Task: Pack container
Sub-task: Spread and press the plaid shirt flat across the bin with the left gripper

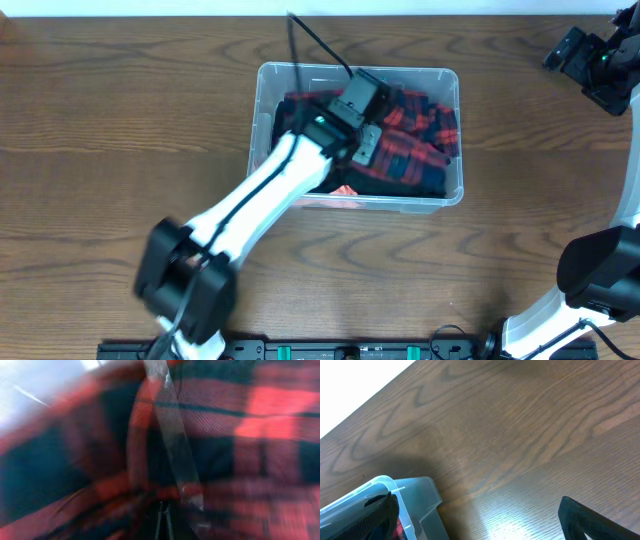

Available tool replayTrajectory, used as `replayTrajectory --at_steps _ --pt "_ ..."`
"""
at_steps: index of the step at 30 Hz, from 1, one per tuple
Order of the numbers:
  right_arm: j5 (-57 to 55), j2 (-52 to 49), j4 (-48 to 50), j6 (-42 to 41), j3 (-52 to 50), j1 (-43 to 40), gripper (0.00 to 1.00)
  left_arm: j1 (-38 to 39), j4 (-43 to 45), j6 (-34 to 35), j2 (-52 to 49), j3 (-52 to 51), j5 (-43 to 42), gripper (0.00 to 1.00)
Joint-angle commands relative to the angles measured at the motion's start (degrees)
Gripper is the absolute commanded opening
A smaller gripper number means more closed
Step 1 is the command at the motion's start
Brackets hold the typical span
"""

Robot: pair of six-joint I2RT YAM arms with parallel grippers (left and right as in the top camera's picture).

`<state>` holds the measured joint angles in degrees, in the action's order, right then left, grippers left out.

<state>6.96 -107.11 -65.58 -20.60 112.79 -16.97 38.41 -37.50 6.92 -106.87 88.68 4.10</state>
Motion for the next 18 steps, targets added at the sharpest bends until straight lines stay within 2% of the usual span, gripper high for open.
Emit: replayTrajectory --at_steps 1,8,18 --pt "0.13 -0.44 0.00 -0.59 0.28 0.02 0.99 0.17 -0.42 5.64 -5.44 0.46 -5.62 0.06" --pt "0.13 -0.44 0.00 -0.59 0.28 0.02 0.99 0.17 -0.39 6.78 -9.22 0.50 -8.22 0.06" --pt "0.13 -0.44 0.00 -0.59 0.28 0.02 0.99 -0.26 -0.44 6.12 2.69 0.50 -7.30 0.06"
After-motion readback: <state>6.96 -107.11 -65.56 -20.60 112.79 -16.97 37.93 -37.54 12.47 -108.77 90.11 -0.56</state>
